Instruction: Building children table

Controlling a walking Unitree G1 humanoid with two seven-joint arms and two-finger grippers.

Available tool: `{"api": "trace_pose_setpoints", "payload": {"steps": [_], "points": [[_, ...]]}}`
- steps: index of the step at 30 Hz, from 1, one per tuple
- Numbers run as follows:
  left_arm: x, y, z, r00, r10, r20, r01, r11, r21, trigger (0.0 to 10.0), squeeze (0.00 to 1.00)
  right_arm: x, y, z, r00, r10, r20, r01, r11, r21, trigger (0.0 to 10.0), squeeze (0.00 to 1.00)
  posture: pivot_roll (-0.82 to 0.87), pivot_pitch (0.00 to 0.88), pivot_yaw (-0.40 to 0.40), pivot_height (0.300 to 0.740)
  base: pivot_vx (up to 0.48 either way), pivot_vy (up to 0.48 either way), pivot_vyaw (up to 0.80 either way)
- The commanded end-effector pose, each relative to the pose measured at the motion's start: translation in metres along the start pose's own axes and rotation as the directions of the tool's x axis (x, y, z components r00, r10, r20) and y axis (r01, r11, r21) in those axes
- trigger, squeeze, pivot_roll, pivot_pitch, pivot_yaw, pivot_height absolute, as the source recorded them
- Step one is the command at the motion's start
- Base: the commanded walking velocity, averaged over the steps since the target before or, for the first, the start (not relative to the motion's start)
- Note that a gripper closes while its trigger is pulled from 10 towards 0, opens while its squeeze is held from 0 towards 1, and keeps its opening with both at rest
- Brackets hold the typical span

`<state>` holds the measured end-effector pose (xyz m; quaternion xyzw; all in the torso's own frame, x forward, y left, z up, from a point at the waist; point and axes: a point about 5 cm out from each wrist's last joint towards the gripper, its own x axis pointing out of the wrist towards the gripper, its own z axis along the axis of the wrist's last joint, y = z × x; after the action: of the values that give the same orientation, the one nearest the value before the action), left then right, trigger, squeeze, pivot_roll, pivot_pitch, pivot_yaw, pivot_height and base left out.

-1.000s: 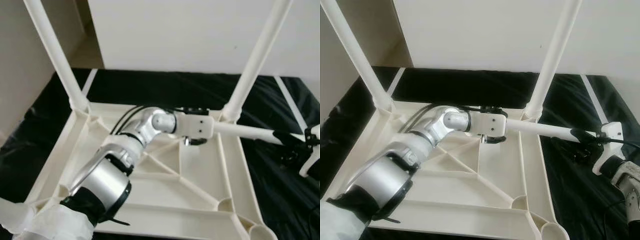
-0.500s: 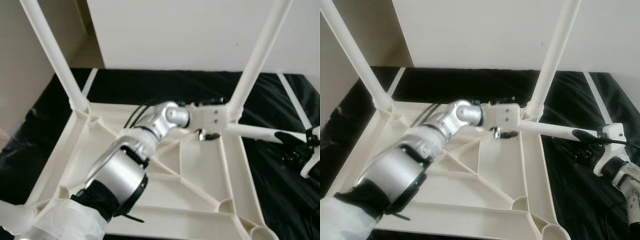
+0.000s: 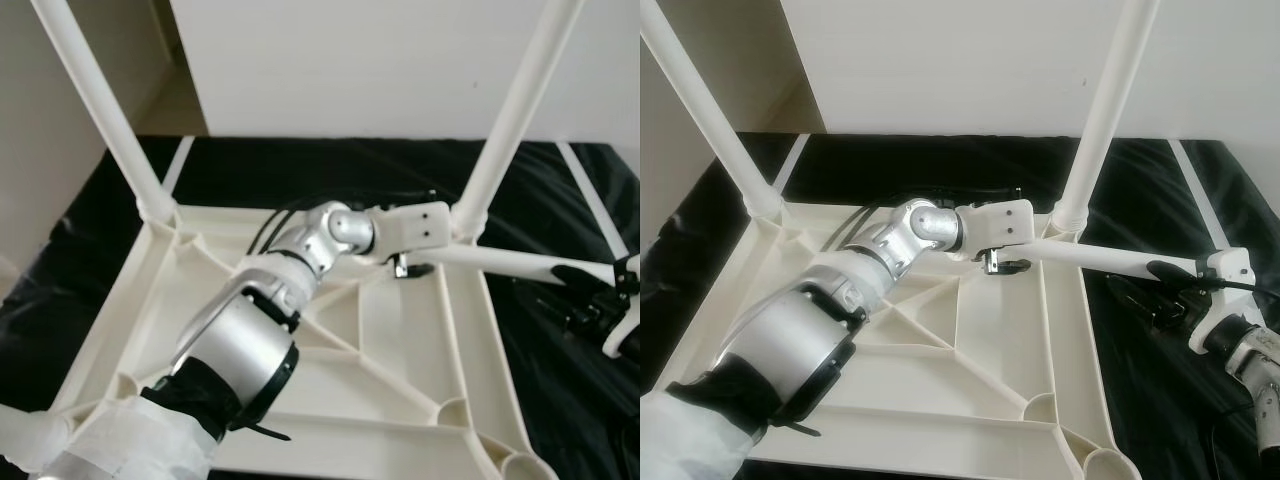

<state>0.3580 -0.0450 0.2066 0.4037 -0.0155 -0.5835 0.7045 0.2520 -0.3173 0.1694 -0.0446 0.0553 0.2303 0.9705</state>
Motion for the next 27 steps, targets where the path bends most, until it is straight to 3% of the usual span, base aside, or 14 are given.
{"api": "trace_pose_setpoints", "payload": {"steps": [1,3,4,5,14,15,16,18,23,25,27], "points": [[-0.001,0.010,-0.005,0.974,0.225,-0.041,-0.226,0.974,-0.029,0.0,0.00,0.001,0.002,0.002,1.000,0.003,0.009,-0.003,1.000,-0.001,10.0,0.00,-0.09,0.114,0.050,0.740,0.000,0.000,0.00],[-0.002,0.011,-0.008,0.970,0.236,-0.063,-0.238,0.971,-0.038,0.0,0.00,0.001,0.002,0.002,1.000,0.001,0.007,-0.001,1.000,-0.002,10.0,0.00,-0.09,0.113,0.049,0.740,0.000,0.000,0.00],[-0.002,0.012,-0.009,0.967,0.241,-0.080,-0.243,0.970,-0.018,1.8,0.00,0.001,0.002,0.001,1.000,0.000,0.005,0.000,1.000,-0.003,10.0,0.00,-0.09,0.113,0.049,0.740,0.000,0.000,0.00],[-0.003,0.012,-0.010,0.966,0.240,-0.091,-0.242,0.970,-0.004,10.0,0.00,0.000,0.002,0.001,1.000,-0.001,0.003,0.001,1.000,-0.003,10.0,0.00,-0.09,0.112,0.045,0.740,0.000,0.000,0.00],[-0.003,0.011,-0.008,0.978,0.196,-0.067,-0.197,0.981,0.001,10.0,0.00,0.000,0.000,0.002,1.000,-0.003,0.001,0.003,1.000,-0.007,10.0,0.00,-0.09,0.114,0.041,0.740,0.000,0.000,0.00],[-0.003,0.009,-0.007,0.988,0.150,-0.042,-0.151,0.988,-0.019,10.0,0.00,0.001,0.000,0.003,1.000,-0.003,0.002,0.003,1.000,-0.009,10.0,0.00,-0.09,0.116,0.041,0.740,0.000,0.000,0.00],[-0.003,0.005,-0.005,0.995,0.098,-0.016,-0.098,0.995,-0.015,9.1,0.00,0.001,-0.001,0.004,1.000,-0.004,0.002,0.004,1.000,-0.010,10.0,0.00,-0.08,0.117,0.039,0.740,0.000,0.000,0.00],[-0.001,-0.001,-0.003,1.000,0.009,0.022,-0.009,1.000,-0.010,10.0,0.00,0.001,-0.001,0.005,1.000,-0.006,0.004,0.006,1.000,-0.011,10.0,0.00,-0.08,0.120,0.039,0.740,0.000,0.000,0.00],[0.000,-0.007,-0.001,0.997,-0.056,0.055,0.057,0.998,-0.011,10.0,0.00,0.001,-0.002,0.005,1.000,-0.007,0.004,0.007,1.000,-0.012,10.0,0.00,-0.08,0.124,0.040,0.740,0.000,0.000,0.00],[0.001,-0.017,-0.001,0.982,-0.172,0.077,0.170,0.985,0.024,10.0,0.00,0.000,-0.002,0.006,1.000,-0.009,0.004,0.009,1.000,-0.014,10.0,0.00,-0.08,0.129,0.038,0.740,0.000,0.000,0.00],[0.001,-0.019,-0.002,0.977,-0.200,0.073,0.199,0.980,0.030,10.0,0.00,-0.001,-0.003,0.006,1.000,-0.010,0.003,0.010,1.000,-0.015,10.0,0.00,-0.08,0.130,0.039,0.740,0.000,0.000,0.00]]}}
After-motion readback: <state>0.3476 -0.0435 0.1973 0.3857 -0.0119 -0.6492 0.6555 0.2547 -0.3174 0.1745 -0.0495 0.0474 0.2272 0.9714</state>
